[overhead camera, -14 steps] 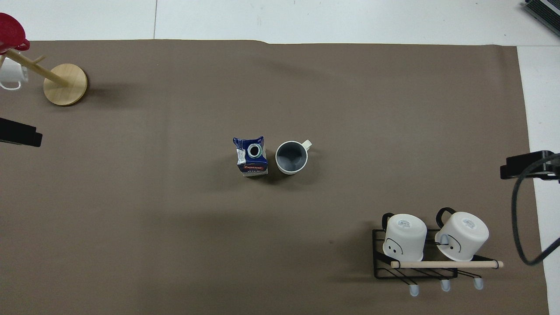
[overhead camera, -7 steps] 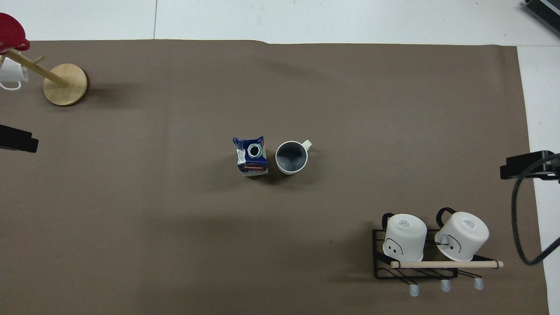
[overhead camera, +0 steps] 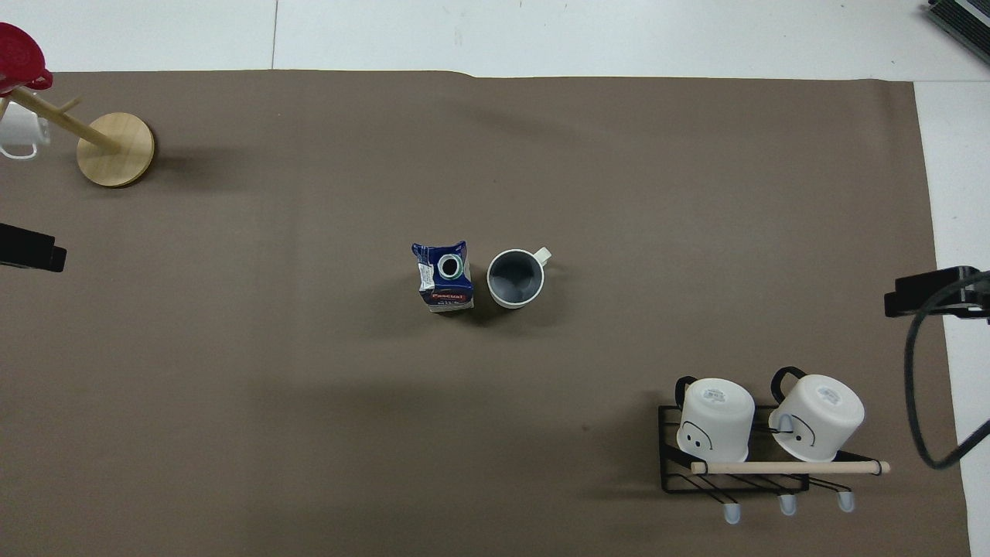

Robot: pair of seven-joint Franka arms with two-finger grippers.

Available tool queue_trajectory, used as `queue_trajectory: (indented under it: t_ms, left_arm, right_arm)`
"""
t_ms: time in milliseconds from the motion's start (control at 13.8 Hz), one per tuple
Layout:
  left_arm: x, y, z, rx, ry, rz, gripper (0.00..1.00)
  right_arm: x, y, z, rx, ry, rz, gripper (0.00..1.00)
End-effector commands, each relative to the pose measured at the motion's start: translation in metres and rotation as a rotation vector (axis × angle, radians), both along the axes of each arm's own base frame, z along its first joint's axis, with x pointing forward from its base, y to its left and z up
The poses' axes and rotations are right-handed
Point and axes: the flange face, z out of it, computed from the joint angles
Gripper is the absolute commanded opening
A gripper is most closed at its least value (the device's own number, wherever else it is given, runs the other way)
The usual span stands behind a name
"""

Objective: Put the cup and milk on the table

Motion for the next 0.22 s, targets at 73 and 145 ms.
queue_trajectory:
  t_ms: [73, 145]
  left_arm:
    - [-0.0076, 0.003, 0.0004, -0.013, 0.005, -0.005, 1.0]
    - [-0.0076, 0.003, 0.0004, -0.013, 0.005, -0.004, 1.0]
  right_arm:
    - [-0.0017, -0.0046, -0.0004, 0.006, -0.007, 0.018, 1.0]
    - [-0.0017, -0.0053, -0.0004, 0.006, -0.007, 0.015, 1.0]
